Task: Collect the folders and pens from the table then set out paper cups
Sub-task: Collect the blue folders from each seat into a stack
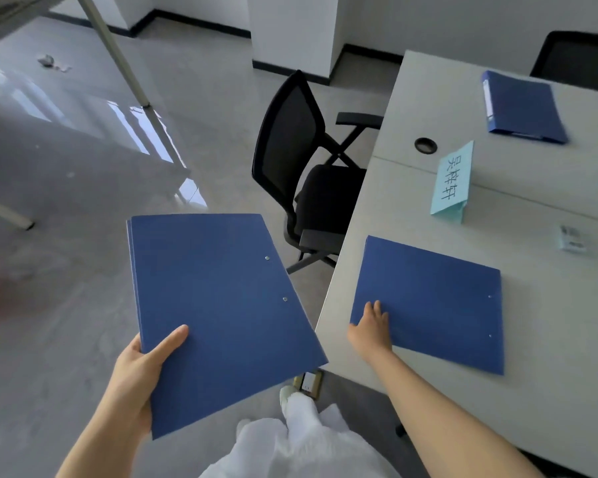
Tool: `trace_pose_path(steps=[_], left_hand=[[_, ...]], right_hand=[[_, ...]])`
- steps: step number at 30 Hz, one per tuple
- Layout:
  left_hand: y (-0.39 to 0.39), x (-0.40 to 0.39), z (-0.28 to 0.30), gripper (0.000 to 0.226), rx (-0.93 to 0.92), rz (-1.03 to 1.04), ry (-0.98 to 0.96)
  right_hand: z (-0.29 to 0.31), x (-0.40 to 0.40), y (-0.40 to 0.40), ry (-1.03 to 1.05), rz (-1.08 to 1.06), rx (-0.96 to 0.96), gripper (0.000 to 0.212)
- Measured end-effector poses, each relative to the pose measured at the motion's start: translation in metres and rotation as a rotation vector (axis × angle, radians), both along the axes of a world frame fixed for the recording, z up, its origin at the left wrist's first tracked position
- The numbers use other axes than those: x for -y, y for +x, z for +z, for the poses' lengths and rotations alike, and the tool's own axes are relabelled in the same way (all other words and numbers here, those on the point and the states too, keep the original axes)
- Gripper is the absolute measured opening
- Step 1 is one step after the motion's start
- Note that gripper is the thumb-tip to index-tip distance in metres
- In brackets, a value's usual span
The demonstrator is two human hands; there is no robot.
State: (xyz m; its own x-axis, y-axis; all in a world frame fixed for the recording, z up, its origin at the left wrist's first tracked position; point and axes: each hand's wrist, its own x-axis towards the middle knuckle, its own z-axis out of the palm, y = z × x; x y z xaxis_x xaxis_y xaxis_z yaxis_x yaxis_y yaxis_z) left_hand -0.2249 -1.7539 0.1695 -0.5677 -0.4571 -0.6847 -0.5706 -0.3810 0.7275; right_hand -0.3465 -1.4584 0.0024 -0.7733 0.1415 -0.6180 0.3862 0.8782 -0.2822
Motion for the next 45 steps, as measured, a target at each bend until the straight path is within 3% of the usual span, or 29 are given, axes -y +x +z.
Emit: trace_pose_path(steps=[9,18,21,23,26,28,30,32,39,42,45], left_hand=[[-0.062,0.060,-0.014,0.027,0.017,-0.055,0.046],[-0.159,0.161,-0.015,0.027,-0.008,-0.307,0.084],[-0.184,0.181,-0.011,0.026,-0.027,-0.393,0.085],[-0.196,0.189,-0.009,0.025,-0.032,-0.438,0.081],[-0.204,0.197,-0.007,0.025,-0.041,-0.488,0.089],[-0.209,0.199,-0.007,0.025,-0.042,-0.514,0.087],[-0.212,0.200,-0.006,0.026,-0.046,-0.527,0.082],[-0.213,0.200,-0.006,0.026,-0.047,-0.537,0.075],[-0.223,0.208,0.006,0.021,-0.052,-0.569,0.024],[-0.234,0.208,0.010,0.022,-0.088,-0.576,0.035],[-0.242,0.199,0.012,0.026,-0.113,-0.571,0.055]], right_hand=[[-0.004,0.062,-0.007,0.004,-0.064,-0.042,0.063],[0.001,0.138,-0.018,0.094,-0.237,-0.121,0.055],[0.003,0.149,-0.020,0.103,-0.492,-0.307,0.039],[0.006,0.154,-0.021,0.074,-0.928,-0.386,0.027],[0.004,0.160,-0.015,-0.330,-1.613,-0.127,0.028],[0.004,0.167,-0.012,-0.711,-1.814,0.092,0.033],[0.002,0.170,-0.012,-0.976,-1.897,0.084,0.050],[0.002,0.166,-0.018,-1.112,-1.973,-0.020,0.055],[0.010,0.157,-0.035,-1.327,-2.133,-0.251,0.046],[0.029,0.156,-0.043,-1.496,-2.186,-0.419,0.039],[0.055,0.161,-0.052,-1.721,-2.107,-0.536,0.036]])
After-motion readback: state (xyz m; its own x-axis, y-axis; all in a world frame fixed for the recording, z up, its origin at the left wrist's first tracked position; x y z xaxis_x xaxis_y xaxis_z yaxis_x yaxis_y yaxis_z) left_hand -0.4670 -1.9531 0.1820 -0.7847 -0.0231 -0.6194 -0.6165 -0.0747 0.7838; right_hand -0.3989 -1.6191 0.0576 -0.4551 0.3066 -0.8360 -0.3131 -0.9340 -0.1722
